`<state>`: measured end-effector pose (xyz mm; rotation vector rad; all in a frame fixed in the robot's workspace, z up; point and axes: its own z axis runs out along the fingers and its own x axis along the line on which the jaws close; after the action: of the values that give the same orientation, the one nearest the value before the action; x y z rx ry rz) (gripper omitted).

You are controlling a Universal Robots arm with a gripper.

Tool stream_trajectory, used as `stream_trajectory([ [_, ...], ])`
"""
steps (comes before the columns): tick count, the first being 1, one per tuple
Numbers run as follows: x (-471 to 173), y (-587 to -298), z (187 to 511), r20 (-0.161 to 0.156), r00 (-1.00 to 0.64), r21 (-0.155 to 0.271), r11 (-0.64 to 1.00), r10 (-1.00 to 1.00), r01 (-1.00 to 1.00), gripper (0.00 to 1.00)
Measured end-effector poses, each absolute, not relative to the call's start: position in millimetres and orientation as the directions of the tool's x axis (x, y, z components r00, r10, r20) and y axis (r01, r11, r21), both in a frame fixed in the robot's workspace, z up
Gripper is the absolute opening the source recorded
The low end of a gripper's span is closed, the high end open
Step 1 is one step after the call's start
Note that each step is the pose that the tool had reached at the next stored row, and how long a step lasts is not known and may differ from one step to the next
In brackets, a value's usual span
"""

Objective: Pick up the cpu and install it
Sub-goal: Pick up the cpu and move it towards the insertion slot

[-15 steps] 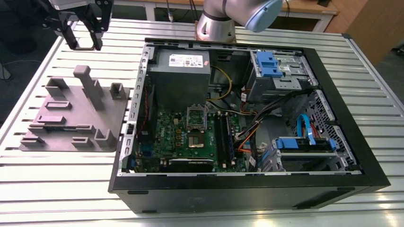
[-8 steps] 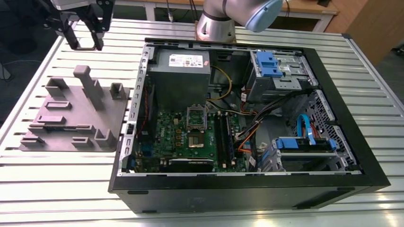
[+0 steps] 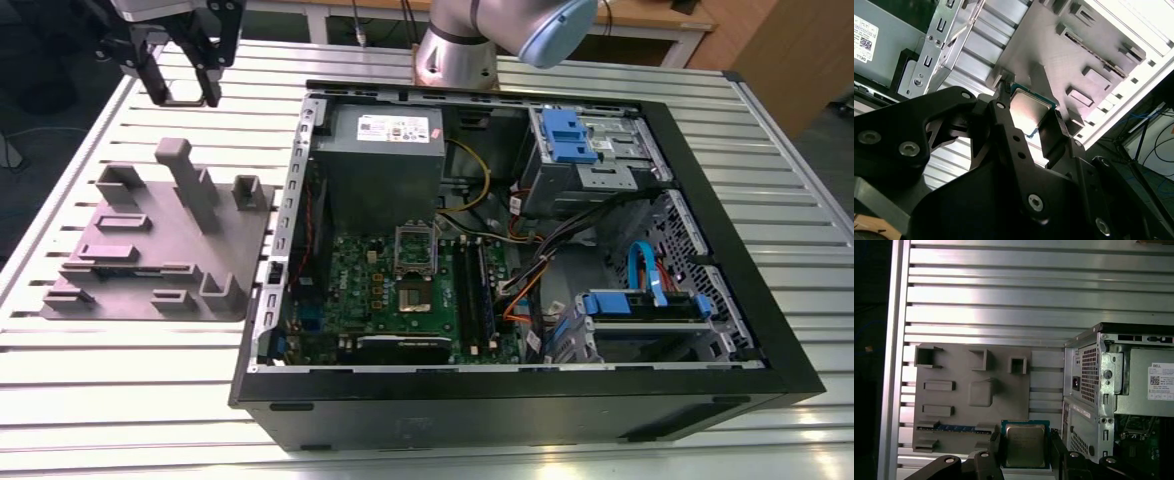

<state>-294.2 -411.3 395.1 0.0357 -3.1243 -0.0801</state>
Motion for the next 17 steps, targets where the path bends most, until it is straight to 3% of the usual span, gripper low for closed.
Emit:
stream_trajectory([
  [17,-289.8,-411.3,395.0,0.015,-1.000,0.051,0.998,-0.023,-0.022,0.47],
])
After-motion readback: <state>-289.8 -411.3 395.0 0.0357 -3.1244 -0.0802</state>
